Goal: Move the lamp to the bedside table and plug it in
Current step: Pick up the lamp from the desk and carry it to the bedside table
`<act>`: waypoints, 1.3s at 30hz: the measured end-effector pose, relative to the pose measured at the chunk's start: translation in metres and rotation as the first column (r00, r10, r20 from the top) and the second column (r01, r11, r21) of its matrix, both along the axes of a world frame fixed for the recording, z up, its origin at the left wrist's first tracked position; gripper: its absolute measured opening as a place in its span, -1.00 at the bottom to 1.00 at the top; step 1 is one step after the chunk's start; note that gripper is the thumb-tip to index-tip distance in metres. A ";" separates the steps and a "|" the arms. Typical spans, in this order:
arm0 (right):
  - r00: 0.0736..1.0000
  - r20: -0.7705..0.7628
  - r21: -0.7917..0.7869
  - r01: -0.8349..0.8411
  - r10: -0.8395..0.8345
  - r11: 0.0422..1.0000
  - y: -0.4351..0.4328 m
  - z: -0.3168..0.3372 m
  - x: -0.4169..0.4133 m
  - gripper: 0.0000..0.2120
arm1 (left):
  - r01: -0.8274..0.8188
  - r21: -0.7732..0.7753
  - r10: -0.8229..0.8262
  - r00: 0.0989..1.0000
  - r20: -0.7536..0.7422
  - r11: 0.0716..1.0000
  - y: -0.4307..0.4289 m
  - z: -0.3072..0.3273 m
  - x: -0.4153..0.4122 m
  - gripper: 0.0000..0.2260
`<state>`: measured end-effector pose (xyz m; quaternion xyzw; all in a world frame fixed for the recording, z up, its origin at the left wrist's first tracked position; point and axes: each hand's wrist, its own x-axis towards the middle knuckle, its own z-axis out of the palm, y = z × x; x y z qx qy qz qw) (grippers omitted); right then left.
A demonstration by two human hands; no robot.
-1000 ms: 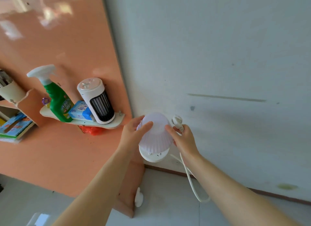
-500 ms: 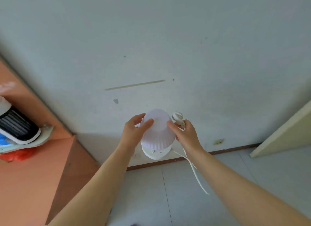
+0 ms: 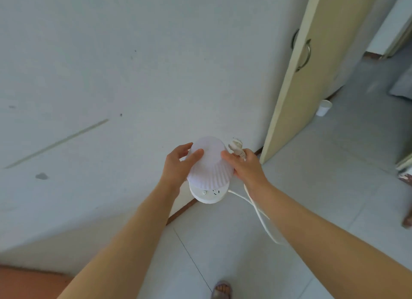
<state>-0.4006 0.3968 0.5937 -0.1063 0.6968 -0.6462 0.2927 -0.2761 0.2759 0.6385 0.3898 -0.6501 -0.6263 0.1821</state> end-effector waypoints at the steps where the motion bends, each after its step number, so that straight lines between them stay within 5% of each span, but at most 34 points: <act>1: 0.999 0.007 -0.005 0.033 -0.033 0.999 0.007 0.000 -0.007 -0.52 | 0.032 0.004 -0.032 0.999 0.001 0.999 0.003 -0.001 -0.011 -0.62; 7: 0.978 0.017 0.003 0.208 -0.208 0.978 0.050 0.002 -0.045 -0.50 | 0.220 0.015 -0.220 0.976 0.000 0.975 0.025 -0.008 -0.076 -0.63; 11: 0.948 0.036 -0.001 0.317 -0.317 0.948 0.081 -0.002 -0.064 -0.66 | 0.348 0.020 -0.348 0.937 0.001 0.937 0.043 -0.011 -0.116 -0.62; 19: 0.825 0.074 0.047 0.558 -0.560 0.828 0.172 -0.005 -0.096 -0.67 | 0.608 -0.064 -0.608 0.794 0.028 0.791 0.121 -0.017 -0.200 -0.64; 39: 0.620 -0.005 0.090 0.782 -0.785 0.617 0.523 0.013 -0.212 -0.59 | 0.784 -0.056 -0.786 0.615 -0.052 0.618 0.478 -0.015 -0.359 -0.76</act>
